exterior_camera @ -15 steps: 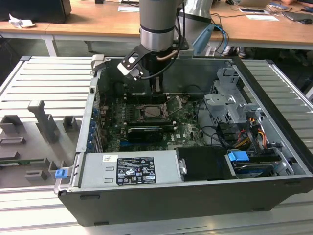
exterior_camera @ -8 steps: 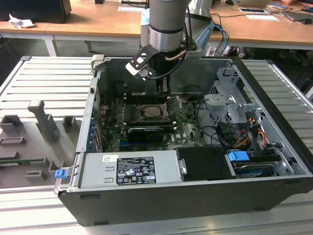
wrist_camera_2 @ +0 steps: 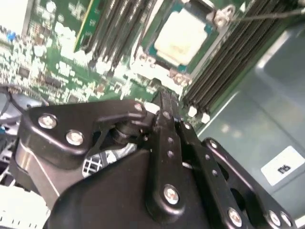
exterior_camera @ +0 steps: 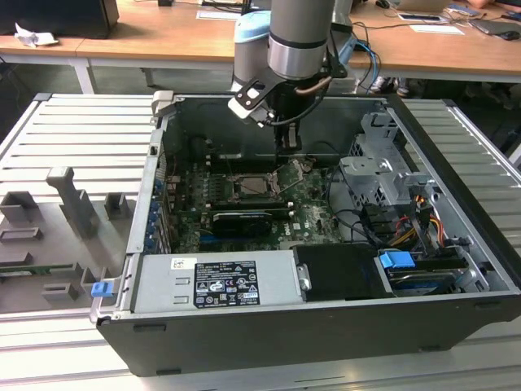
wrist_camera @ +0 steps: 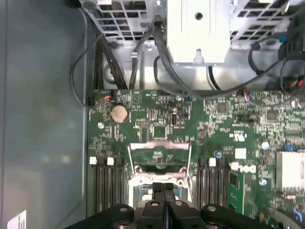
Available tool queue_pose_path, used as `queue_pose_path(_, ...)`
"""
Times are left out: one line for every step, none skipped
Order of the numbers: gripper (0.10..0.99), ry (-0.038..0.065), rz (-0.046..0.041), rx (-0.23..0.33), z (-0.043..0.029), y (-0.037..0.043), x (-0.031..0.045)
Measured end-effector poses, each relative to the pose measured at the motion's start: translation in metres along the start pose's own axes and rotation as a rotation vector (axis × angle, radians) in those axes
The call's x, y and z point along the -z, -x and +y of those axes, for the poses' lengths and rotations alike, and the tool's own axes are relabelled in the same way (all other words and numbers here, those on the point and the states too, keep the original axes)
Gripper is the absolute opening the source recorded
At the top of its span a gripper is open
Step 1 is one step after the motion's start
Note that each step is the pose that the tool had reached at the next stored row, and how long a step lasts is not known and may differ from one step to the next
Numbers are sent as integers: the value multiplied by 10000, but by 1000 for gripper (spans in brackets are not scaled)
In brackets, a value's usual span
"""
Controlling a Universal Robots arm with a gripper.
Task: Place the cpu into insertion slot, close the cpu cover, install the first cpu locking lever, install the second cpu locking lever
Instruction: 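Close the cpu cover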
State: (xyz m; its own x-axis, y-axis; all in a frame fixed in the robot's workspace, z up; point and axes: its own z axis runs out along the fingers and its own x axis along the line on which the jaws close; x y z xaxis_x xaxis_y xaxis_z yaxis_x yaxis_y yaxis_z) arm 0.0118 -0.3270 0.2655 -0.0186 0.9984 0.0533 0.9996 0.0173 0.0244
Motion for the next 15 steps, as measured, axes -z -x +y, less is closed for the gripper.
queue_pose_path(106,-8,3,123,8,1,-4)
queue_pose_path(106,-31,10,545,39,3,-16)
queue_pose_path(106,-33,12,576,84,1,-21)
queue_pose_path(106,-36,9,575,119,-3,-24)
queue_pose_path(106,-40,-2,575,173,-10,-28)
queue_pose_path(106,-42,-6,576,198,-13,-31)
queue_pose_path(106,-43,-10,575,218,-14,-33)
queue_pose_path(106,-44,-12,575,249,-14,-37)
queue_pose_path(106,-44,-12,576,280,-15,-42)
queue_pose_path(106,-44,-11,575,320,-17,-48)
queue_pose_path(106,-46,-13,575,350,-19,-51)
queue_pose_path(106,-45,-15,576,370,-22,-55)
queue_pose_path(106,-46,-19,576,383,-22,-57)
queue_pose_path(106,-46,-22,576,406,-23,-60)
queue_pose_path(106,-45,-21,575,429,-23,-64)
